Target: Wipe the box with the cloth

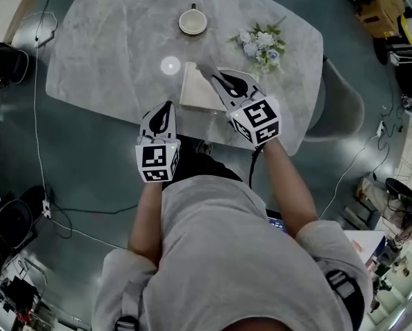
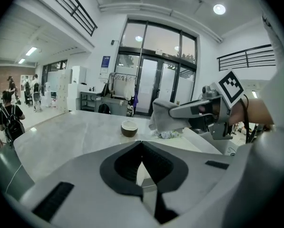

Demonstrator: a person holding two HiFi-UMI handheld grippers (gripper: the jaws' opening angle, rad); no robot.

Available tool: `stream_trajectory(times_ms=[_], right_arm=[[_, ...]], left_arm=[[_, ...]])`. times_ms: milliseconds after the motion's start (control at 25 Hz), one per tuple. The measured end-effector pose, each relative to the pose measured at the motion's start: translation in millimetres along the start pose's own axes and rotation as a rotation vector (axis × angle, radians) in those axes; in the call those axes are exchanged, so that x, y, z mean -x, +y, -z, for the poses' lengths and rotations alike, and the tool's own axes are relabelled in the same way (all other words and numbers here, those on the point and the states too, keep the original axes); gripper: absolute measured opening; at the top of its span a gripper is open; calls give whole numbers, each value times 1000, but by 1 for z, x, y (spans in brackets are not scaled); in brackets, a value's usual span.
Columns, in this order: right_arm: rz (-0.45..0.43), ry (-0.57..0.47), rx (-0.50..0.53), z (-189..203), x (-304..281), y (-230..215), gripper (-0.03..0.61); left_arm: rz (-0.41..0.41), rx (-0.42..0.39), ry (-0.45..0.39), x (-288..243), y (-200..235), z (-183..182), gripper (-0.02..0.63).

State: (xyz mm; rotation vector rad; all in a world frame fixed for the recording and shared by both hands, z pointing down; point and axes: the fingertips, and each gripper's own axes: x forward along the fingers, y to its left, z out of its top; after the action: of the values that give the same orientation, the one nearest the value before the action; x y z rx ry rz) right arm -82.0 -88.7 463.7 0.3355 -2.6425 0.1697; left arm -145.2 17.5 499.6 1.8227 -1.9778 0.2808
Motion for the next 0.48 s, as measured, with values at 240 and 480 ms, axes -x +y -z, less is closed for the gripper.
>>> stream_trajectory(times_ms=[240,480], right_arm=[[-122,103,-61,19,-52,3,43],[-73,241,-43,54,-83,-11,43]], left_arm=[[37,23,38,-24,22,8,23],[44,53,73,-41,42,15,23]])
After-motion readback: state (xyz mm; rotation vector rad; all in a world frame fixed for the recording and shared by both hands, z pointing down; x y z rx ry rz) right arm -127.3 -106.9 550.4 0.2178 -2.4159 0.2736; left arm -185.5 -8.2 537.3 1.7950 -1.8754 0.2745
